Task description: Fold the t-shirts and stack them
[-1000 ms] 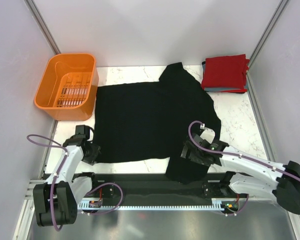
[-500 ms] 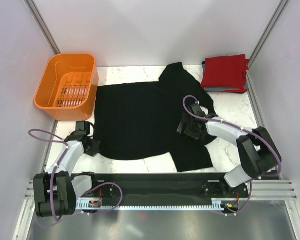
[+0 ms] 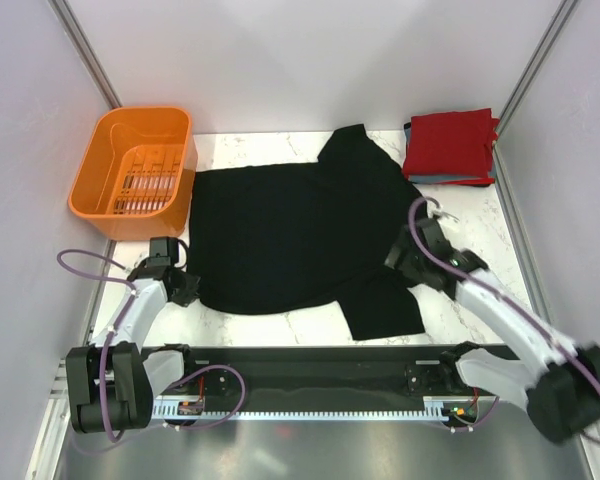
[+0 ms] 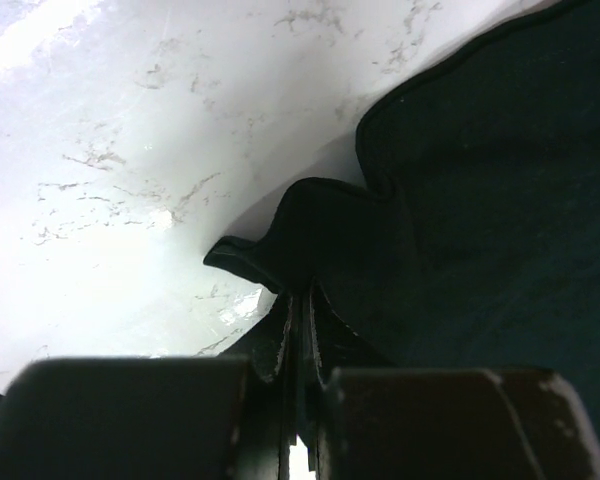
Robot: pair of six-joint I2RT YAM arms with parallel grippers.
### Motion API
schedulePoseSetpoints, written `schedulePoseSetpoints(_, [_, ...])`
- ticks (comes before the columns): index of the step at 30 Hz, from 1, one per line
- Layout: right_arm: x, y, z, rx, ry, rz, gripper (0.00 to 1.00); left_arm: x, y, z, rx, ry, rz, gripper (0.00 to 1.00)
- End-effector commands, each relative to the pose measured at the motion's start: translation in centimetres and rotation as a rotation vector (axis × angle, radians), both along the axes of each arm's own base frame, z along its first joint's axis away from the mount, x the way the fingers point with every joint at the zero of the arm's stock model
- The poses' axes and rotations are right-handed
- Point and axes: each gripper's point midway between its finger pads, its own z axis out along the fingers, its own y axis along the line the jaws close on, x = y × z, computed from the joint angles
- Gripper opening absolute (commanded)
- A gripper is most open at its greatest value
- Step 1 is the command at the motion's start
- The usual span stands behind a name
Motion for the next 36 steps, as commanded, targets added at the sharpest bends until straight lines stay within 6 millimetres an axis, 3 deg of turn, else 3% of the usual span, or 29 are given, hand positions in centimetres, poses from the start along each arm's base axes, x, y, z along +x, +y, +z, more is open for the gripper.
schedulePoseSetpoints(1, [-6.0, -3.5, -2.4, 0.005, 0.074, -0.188, 0.94, 0.7, 0.3, 0.6, 0.022, -0.057, -0.026, 0.02])
schedulePoseSetpoints(2, [-7.5, -3.9, -4.1, 0.003, 0.115, -0.197, 0.94, 0.5, 0.3, 0.4, 0.017, -0.053, -0.026, 0.02])
schedulePoseSetpoints(5, [-9.6, -3.5, -6.7, 0.039, 0.186, -0.183, 0.95, 0.7, 0.0, 0.5, 0.003, -0.061, -0.030, 0.02])
schedulePoseSetpoints(11, [-11.3, -2.0, -9.0, 0.042, 0.274, -0.147, 0.89, 0.9, 0.4, 1.7, 0.035, -0.079, -0.058, 0.02])
schedulePoseSetpoints(14, [-11.9, -0.9, -9.3, 0.043, 0.271, -0.109, 0.70, 0.8, 0.7, 2.1, 0.051, -0.091, -0.056, 0.02])
schedulePoseSetpoints(15, [-11.9, -0.6, -9.3, 0.049, 0.264, -0.103, 0.62, 0.7, 0.7, 2.1, 0.053, -0.093, -0.057, 0.02])
schedulePoseSetpoints(16, [-11.9, -0.3, -9.2, 0.061, 0.260, -0.093, 0.46, 0.6, 0.7, 2.0, 0.055, -0.090, -0.054, 0.02])
schedulePoseSetpoints(19, [-12.2, 0.6, -9.2, 0.085, 0.257, -0.062, 0.18, 0.3, 0.7, 1.7, 0.052, -0.085, -0.052, 0.02])
schedulePoseSetpoints(20, [-12.1, 0.9, -9.0, 0.095, 0.245, -0.045, 0.13, 0.1, 0.6, 1.6, 0.048, -0.079, -0.052, 0.02])
schedulePoseSetpoints(22, [-12.1, 1.3, -8.4, 0.109, 0.228, -0.018, 0.00, 0.0, 0.1, 1.9, 0.022, -0.082, -0.063, 0.02])
schedulePoseSetpoints(24, [-11.8, 1.8, -6.1, 0.149, 0.188, 0.001, 0.00, 0.5, -0.7, 3.4, -0.016, -0.119, -0.093, 0.02])
schedulePoseSetpoints(26, [-10.9, 2.5, -2.3, 0.203, 0.103, 0.009, 0.00, 0.5, -1.1, 5.2, -0.030, -0.166, -0.104, 0.02])
schedulePoseSetpoints(28, [-11.6, 1.4, -0.6, 0.173, 0.098, 0.006, 0.00, 0.6, -1.4, 6.9, -0.041, -0.206, -0.113, 0.02])
schedulePoseSetpoints(29, [-11.3, 1.4, 1.3, 0.189, 0.064, 0.006, 0.00, 0.1, -1.5, 7.6, -0.043, -0.220, -0.114, 0.02])
schedulePoseSetpoints(36, [-13.7, -0.1, 4.9, 0.256, 0.027, -0.012, 0.00, -2.0, -2.1, 9.8, -0.067, -0.238, -0.126, 0.02])
